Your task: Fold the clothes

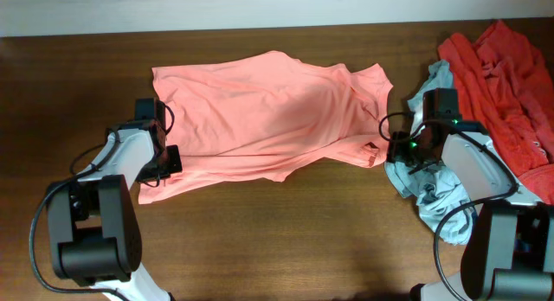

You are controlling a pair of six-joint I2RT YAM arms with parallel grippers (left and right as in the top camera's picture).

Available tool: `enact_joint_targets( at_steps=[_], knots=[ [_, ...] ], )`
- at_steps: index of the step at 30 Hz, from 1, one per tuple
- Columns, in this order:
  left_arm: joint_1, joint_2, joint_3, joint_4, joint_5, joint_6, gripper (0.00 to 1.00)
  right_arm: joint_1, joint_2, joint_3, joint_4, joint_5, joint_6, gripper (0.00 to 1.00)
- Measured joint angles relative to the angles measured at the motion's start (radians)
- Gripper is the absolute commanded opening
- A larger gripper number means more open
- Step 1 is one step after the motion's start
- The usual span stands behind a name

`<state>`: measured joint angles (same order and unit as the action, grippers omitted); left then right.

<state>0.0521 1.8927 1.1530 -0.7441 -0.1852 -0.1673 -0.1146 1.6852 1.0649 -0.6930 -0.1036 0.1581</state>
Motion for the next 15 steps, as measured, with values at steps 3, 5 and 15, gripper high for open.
enact_joint_targets(
  at_steps=[3,5,15],
  knots=[
    [0.0,-0.013,0.0,0.001,0.0,0.0,0.01,0.0,0.001,0.0,0.044,-0.037,-0.013,0.61],
    [0.0,-0.024,0.0,0.006,0.0,0.0,0.01,0.0,0.008,0.0,0.074,-0.061,-0.03,0.62],
    [0.0,-0.026,0.0,0.055,0.0,0.0,0.01,0.004,0.118,0.003,0.181,-0.086,-0.064,0.41]
  ],
)
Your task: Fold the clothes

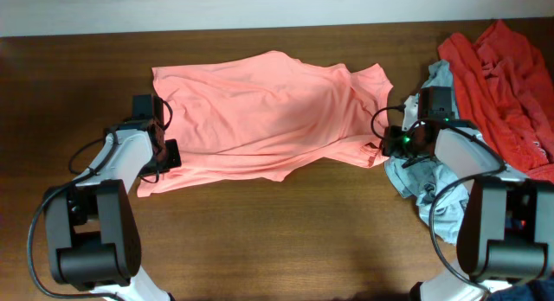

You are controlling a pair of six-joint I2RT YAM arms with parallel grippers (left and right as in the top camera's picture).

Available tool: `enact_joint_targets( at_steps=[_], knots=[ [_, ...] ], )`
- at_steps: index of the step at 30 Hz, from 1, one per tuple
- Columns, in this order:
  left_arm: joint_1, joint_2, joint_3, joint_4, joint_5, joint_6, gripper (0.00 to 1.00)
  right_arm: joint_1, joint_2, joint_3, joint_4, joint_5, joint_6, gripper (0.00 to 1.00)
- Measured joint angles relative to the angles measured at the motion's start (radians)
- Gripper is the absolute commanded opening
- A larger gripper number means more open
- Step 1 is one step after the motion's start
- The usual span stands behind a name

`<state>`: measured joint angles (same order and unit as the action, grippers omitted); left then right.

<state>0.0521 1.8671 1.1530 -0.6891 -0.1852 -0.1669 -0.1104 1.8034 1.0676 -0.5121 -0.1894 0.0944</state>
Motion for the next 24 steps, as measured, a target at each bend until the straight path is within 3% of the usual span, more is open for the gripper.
enact_joint_targets(
  at_steps=[4,13,24],
  knots=[
    [0.0,0.0,0.0,0.007,0.0,0.0,0.01,0.013,0.015,0.0,0.017,-0.005,-0.014,0.05],
    [0.0,-0.001,0.011,0.022,-0.005,0.0,0.01,0.007,0.0,0.006,-0.087,-0.012,0.026,0.04],
    [0.0,-0.103,0.049,0.002,-0.006,0.0,0.01,-0.151,-0.23,0.044,-0.332,-0.027,0.038,0.04]
  ],
)
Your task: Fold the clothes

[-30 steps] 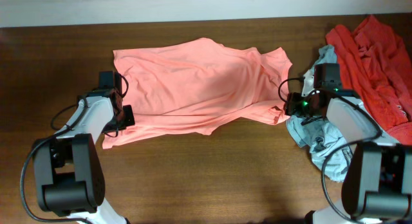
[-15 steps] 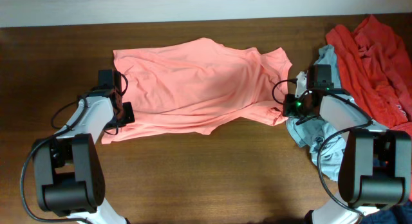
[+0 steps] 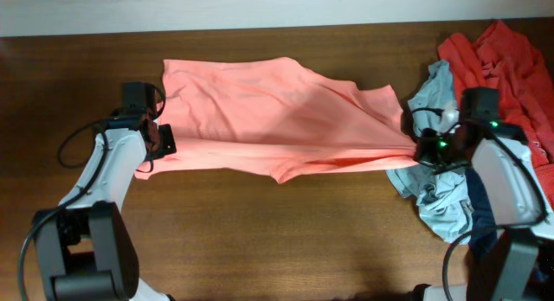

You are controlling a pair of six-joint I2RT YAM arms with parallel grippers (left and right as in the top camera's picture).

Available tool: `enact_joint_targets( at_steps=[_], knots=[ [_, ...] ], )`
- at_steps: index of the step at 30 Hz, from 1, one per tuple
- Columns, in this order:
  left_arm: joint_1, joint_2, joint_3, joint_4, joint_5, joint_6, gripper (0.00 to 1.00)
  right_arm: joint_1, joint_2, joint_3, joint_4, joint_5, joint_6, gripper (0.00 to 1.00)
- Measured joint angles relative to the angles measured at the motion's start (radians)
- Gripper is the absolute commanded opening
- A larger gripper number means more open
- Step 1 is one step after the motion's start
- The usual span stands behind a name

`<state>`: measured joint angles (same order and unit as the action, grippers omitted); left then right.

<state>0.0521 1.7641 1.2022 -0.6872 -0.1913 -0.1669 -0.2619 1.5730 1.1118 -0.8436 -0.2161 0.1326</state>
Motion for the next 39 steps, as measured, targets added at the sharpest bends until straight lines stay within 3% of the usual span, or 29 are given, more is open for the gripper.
enact_joint_targets(
  at_steps=[12,30,39],
  knots=[
    [0.0,-0.02,0.006,0.058,0.0,0.0,0.01,-0.029,-0.01,0.001,-0.019,-0.015,0.0,0.04],
    [0.0,-0.011,0.006,0.264,0.046,0.0,0.01,0.022,0.071,0.001,0.13,-0.033,0.0,0.04],
    [0.0,0.087,0.006,0.368,0.069,0.0,0.01,0.042,0.097,0.001,0.207,-0.033,0.003,0.04]
  ],
)
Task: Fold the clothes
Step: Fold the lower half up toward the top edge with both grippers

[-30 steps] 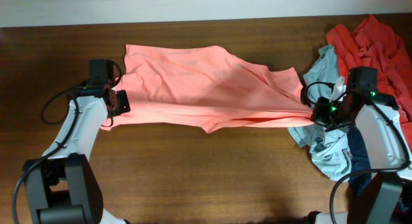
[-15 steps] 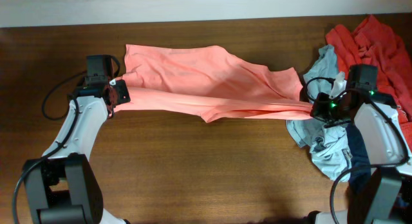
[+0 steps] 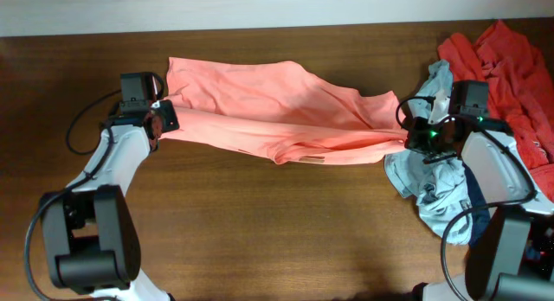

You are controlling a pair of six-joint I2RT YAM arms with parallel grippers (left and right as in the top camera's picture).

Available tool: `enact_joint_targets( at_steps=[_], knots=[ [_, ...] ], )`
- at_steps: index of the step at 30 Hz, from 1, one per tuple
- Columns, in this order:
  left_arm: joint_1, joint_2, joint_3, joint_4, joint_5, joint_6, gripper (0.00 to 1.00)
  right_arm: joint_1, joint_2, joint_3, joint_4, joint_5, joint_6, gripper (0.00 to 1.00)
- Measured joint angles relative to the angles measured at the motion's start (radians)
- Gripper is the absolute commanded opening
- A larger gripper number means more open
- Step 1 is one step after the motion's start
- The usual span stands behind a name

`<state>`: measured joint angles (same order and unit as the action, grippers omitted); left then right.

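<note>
A salmon-pink shirt (image 3: 268,111) lies stretched across the brown table (image 3: 260,223), its near edge lifted and drawn toward the far side, with a folded lip along the front. My left gripper (image 3: 164,119) is shut on the shirt's left near corner. At the shirt's right end my right gripper (image 3: 412,137) is shut on the cloth. The fingertips themselves are hidden by fabric and the wrists.
A crumpled light grey-blue garment (image 3: 433,184) lies under and beside the right arm. A heap of red clothes (image 3: 502,76) sits at the far right. The table's far edge meets a white wall (image 3: 260,7).
Both grippers have moved toward the far side with the shirt's near edge. The near edge now lies farther up over the shirt, and the visible cloth is narrower.
First the shirt lay spread flat, with both grippers at its near corners, left and right. Then the grippers were farther apart and the shirt was pulled taut between them. Now its near edge is carried partway over the rest.
</note>
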<state>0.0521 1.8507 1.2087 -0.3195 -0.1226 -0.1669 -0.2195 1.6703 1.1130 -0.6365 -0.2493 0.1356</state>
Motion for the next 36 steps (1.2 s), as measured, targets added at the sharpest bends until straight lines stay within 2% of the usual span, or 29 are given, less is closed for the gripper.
enact_joint_targets(
  at_steps=[14,24,25,26,27,28,29,30,31,36],
  knots=[
    [0.0,0.063,0.0,0.122,0.007,0.0,0.01,0.0,0.113,0.0,0.075,0.0,0.003,0.04],
    [0.0,0.14,0.0,0.176,0.011,0.0,0.01,0.0,0.119,0.0,0.122,0.0,0.004,0.04],
    [0.0,0.14,0.0,0.181,0.011,0.0,0.06,0.0,0.119,0.0,0.125,0.0,0.004,0.08],
    [0.0,0.14,0.0,0.187,0.011,0.0,0.17,0.0,0.123,0.0,0.129,0.0,0.003,0.17],
    [0.0,0.14,0.0,0.187,0.011,-0.003,0.34,0.0,0.129,0.0,0.132,0.001,0.003,0.33],
    [0.0,0.14,0.0,0.187,0.01,0.0,0.56,0.0,0.136,0.0,0.134,0.002,0.005,0.52],
    [0.0,0.14,0.0,0.188,0.01,-0.002,0.71,0.0,0.142,0.0,0.134,0.005,0.006,0.76],
    [0.001,0.14,0.0,0.19,0.01,0.0,0.82,0.0,0.147,0.0,0.133,0.006,0.012,0.86],
    [0.001,0.14,0.0,0.19,0.01,0.0,0.94,0.0,0.15,0.0,0.133,0.008,0.012,0.93],
    [0.001,0.14,0.001,0.209,0.01,0.034,0.99,-0.002,0.151,0.007,0.124,0.015,0.01,0.93]
  ],
)
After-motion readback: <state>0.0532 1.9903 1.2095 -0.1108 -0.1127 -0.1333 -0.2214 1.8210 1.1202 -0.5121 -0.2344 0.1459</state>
